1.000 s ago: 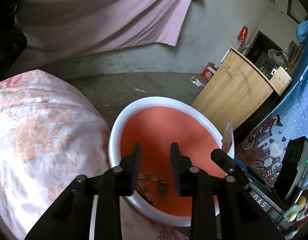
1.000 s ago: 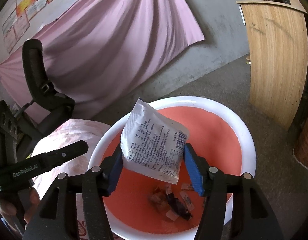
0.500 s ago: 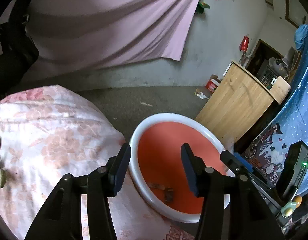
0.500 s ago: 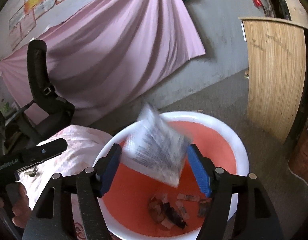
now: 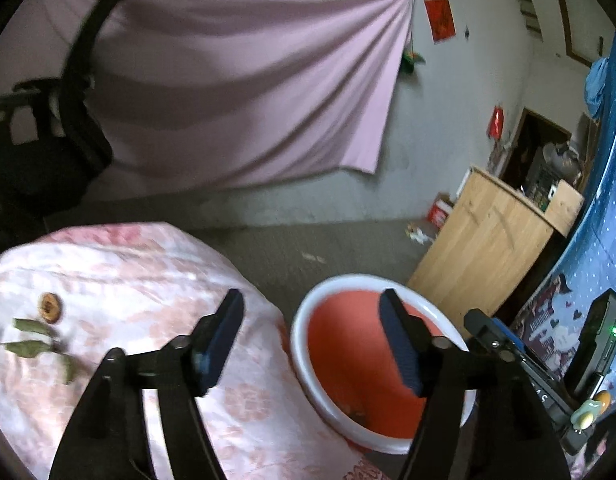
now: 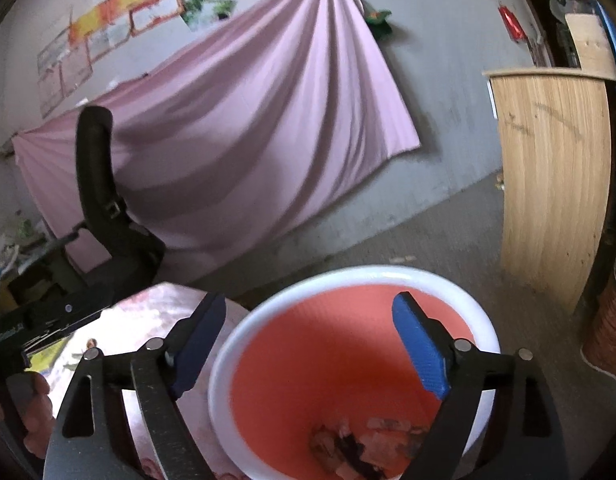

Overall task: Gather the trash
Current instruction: 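Move both open tools back over the dried leaves and fruit slice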

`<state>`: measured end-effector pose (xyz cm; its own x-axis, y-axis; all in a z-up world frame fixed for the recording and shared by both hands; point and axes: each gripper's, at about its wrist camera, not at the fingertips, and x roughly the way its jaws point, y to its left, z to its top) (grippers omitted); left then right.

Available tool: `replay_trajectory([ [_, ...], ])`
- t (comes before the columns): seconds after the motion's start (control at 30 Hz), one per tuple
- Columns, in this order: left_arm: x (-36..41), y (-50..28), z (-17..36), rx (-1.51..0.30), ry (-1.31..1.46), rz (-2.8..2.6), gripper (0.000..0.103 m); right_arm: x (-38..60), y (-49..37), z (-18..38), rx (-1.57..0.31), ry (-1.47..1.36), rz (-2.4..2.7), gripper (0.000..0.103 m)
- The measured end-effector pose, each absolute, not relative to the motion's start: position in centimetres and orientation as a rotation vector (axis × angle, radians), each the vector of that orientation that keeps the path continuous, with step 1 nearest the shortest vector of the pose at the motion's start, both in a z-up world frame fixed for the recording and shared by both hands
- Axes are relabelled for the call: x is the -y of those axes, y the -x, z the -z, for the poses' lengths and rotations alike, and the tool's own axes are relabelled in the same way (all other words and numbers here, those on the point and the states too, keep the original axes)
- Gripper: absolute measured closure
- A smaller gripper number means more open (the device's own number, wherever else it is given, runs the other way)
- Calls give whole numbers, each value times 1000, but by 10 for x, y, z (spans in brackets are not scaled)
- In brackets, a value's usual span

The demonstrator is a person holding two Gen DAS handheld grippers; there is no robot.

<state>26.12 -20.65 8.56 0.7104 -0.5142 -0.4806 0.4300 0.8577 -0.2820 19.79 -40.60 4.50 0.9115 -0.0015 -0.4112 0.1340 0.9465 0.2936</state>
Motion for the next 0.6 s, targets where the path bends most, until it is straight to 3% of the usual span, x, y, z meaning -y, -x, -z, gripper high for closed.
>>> replay_trajectory([
  [0.07,194,-251,-91,-523,159,492,6,400,-194,-50,-381,-320,57,6],
  [0.1,187,-245,-93,-492,162,468,2,395,-192,-54,-357,-316,53,0],
  [0.6,107,-204,-104,-268,128,221,2,325,-181,-83,-175,-220,-8,0],
])
